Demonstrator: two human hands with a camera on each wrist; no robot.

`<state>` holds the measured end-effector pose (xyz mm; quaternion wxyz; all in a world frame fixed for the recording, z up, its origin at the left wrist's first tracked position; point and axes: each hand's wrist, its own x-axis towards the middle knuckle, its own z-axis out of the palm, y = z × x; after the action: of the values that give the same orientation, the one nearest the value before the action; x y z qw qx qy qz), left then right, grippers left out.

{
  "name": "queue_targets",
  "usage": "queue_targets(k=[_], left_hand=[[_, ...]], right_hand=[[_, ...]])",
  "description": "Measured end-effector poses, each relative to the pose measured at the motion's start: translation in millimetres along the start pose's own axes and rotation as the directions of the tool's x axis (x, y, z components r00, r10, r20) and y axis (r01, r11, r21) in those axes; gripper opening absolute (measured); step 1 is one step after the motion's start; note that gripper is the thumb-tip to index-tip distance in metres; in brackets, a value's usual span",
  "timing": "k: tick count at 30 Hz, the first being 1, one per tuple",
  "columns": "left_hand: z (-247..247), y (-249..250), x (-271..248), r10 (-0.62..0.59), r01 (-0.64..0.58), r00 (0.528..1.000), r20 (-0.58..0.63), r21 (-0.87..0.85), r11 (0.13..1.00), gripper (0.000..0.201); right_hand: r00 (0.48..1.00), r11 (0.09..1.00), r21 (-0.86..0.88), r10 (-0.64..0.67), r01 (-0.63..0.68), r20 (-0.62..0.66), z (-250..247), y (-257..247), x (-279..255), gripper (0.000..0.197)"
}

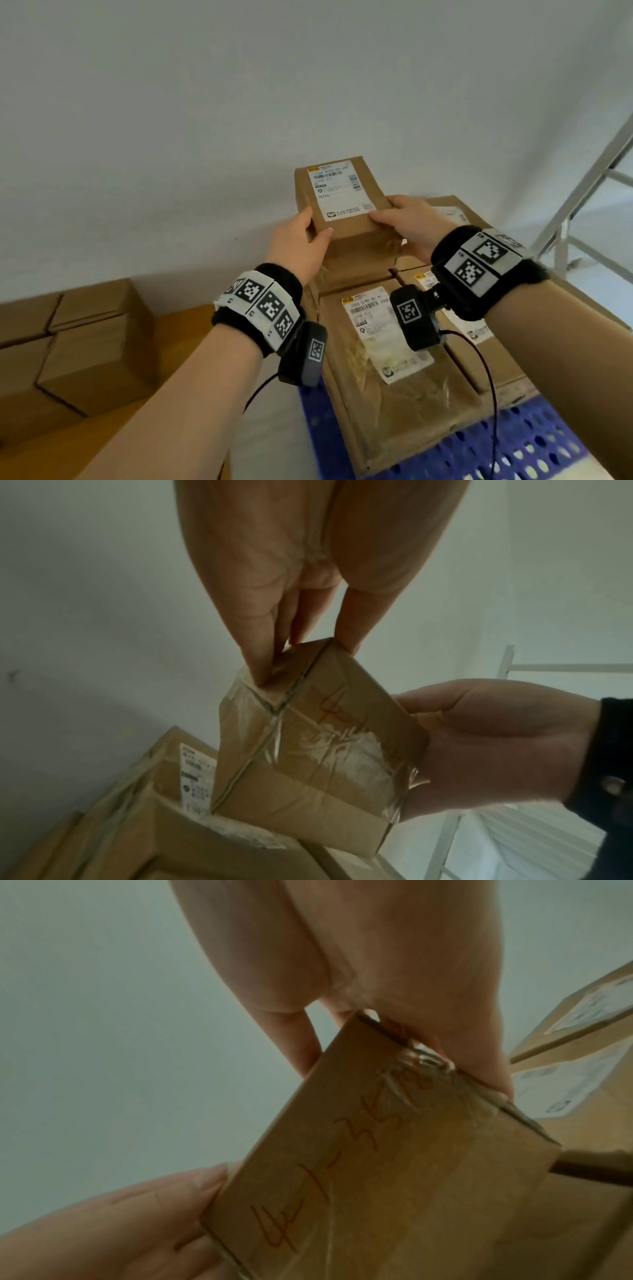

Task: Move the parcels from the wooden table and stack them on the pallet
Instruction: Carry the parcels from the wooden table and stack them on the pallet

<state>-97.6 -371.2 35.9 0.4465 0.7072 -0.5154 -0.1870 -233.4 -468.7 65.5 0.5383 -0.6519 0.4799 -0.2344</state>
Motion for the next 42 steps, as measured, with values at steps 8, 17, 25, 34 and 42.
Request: queue_targets(k=[8, 17, 25, 34, 42], left_hand=[[42.3, 0.6, 16.5, -0.153, 0.155, 0.984, -0.088, 0.015, 0.988, 0.036], [44.9, 4.3, 21.0, -0.231, 0.238, 0.969, -0.086, 0.092, 0.967, 0.051], [46.5, 7.8, 20.5, -0.212, 0.22, 0.973, -0.094, 0.078, 0.972, 0.049], [51.8, -1.7, 18.3, -0.234, 0.234, 0.972, -0.038, -0.001, 0.972, 0.05], [53.8, -3.2, 16.9, -0.224, 0.225, 0.974, -0.043, 0.012, 0.974, 0.046]], right_hand=[[0.982, 1.0, 0.004, 0.027, -0.028, 0.188, -26.9, 30.8, 40.8, 0.032], [0.981, 1.0, 0.008, -0.008, 0.007, 0.191, -28.0, 36.1, 54.0, 0.033], [0.99, 0.998, -0.017, 0.058, -0.057, 0.13, -21.7, 33.6, 55.2, 0.04], [0.988, 0.994, -0.048, 0.101, -0.096, 0.117, -23.5, 34.3, 51.2, 0.044], [0.992, 0.995, -0.077, 0.074, -0.067, 0.103, -20.8, 38.4, 47.4, 0.04]])
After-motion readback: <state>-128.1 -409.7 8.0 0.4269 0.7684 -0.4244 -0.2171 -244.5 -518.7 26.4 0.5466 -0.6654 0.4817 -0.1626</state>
